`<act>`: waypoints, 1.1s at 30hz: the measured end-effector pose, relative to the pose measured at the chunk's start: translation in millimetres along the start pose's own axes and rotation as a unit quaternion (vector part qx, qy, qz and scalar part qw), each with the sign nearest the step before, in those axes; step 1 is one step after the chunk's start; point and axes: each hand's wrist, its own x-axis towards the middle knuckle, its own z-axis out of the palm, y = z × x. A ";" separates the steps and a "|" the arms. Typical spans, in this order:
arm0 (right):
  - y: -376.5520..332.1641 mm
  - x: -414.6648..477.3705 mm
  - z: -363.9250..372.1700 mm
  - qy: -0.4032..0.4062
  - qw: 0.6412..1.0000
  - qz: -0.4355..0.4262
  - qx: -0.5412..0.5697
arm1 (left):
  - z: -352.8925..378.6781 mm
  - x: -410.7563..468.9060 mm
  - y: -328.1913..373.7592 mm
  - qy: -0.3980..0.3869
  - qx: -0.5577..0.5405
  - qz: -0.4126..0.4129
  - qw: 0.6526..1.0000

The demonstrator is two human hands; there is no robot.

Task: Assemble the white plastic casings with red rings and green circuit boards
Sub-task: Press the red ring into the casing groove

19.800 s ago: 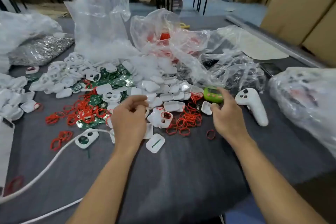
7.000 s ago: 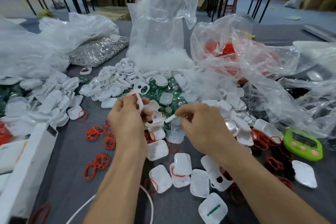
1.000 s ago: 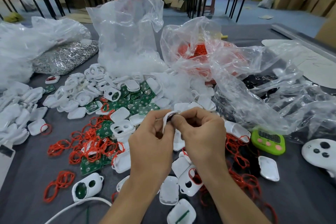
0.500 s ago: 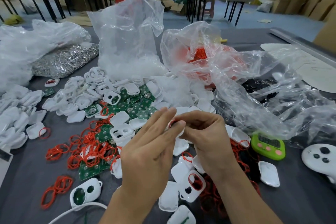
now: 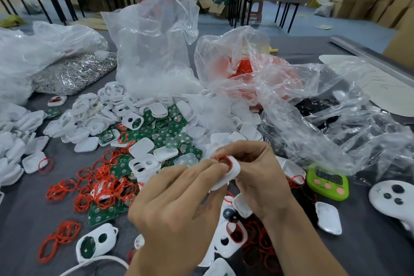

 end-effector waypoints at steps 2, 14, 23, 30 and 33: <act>2.5 1.2 -2.6 0.022 0.999 0.023 -0.013 | 3.5 -2.0 -2.6 -0.025 -0.001 -0.021 0.999; -49.7 -14.4 -11.4 -0.137 0.749 0.192 -0.619 | 16.6 10.3 -44.6 -0.065 -0.207 -0.582 0.784; -35.4 -17.7 -8.1 -0.129 0.735 0.206 -0.633 | 16.9 7.1 -35.5 -0.105 -0.243 -0.566 0.780; -31.0 -18.3 -9.3 -0.103 0.703 0.168 -0.683 | 18.2 5.9 -34.5 -0.129 -0.261 -0.552 0.782; -34.8 -17.3 -11.2 -0.096 0.749 0.168 -0.633 | 19.9 4.5 -35.3 -0.132 -0.269 -0.553 0.777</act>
